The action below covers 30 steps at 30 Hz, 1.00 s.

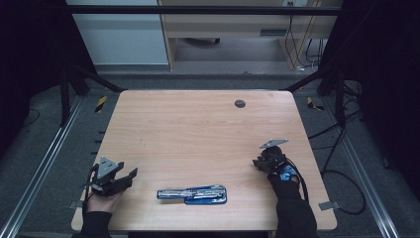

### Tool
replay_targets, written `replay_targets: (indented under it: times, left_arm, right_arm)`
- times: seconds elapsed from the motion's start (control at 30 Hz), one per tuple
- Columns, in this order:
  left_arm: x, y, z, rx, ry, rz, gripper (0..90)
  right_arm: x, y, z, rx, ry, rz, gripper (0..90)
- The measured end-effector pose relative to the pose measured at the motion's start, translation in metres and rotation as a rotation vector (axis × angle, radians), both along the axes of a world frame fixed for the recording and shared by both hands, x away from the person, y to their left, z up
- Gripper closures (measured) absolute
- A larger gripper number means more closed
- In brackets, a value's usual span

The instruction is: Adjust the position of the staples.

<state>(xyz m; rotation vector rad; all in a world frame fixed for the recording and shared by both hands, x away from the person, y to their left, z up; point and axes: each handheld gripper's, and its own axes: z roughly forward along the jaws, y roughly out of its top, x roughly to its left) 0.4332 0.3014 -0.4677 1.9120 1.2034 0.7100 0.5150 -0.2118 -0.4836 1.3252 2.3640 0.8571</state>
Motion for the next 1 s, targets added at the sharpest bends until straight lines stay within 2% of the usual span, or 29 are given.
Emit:
replay_targets:
  times: [0.3,0.5,0.6,0.87,1.0]
  left_arm:
    - [0.0004,0.0008,-0.0001,0.003,0.004,-0.003,41.8]
    - [0.0011,0.0004,-0.0005,0.001,0.008,-0.005,41.9]
    - [0.0010,0.0000,-0.0008,0.004,0.010,-0.006,41.8]
    - [0.0007,-0.0007,-0.0011,0.013,0.012,-0.013,41.8]
    - [0.0011,-0.0009,-0.0015,0.015,0.017,-0.016,41.8]
  right_arm:
    - [0.0003,0.0005,-0.0006,-0.004,0.007,0.002,77.4]
    - [0.0001,-0.0007,0.0006,-0.006,0.006,0.002,77.7]
    - [-0.0005,-0.0028,0.0020,-0.008,-0.006,0.021,77.6]
    - [-0.0031,-0.0024,0.0015,-0.022,0.030,0.040,77.5]
    - [-0.0027,-0.0032,0.0001,-0.036,0.026,0.057,75.5]
